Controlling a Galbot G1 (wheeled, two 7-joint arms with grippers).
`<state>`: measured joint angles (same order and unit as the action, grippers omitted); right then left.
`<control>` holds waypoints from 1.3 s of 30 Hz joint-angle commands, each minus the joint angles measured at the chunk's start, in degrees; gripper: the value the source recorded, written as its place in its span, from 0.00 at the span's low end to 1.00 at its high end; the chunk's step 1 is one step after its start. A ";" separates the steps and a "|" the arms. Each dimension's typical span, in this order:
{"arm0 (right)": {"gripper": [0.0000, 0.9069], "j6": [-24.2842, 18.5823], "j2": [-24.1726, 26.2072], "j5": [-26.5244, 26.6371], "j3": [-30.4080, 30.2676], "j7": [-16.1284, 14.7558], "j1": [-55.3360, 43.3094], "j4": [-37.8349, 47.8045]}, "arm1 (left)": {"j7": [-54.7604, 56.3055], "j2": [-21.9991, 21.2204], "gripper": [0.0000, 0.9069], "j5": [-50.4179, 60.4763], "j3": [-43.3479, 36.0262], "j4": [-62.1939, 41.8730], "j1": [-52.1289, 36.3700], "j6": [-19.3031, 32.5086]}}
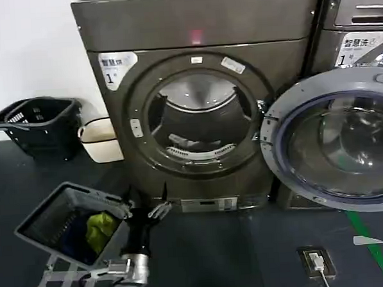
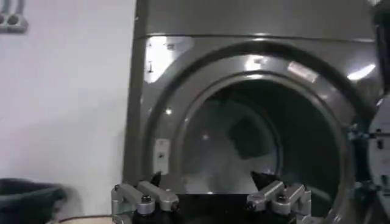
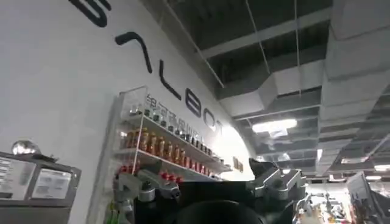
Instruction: Grasp the clothes from the dryer.
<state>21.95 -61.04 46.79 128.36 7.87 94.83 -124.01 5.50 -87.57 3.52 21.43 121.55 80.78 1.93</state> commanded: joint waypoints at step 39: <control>1.00 -4.58 -0.46 1.28 -0.91 -0.93 -0.10 -0.50 | 3.41 -0.23 1.00 3.63 -0.29 -3.26 -1.66 0.05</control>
<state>18.27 -61.57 47.92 127.43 6.93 94.80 -124.50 8.86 -87.81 7.12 21.11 118.20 79.10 1.99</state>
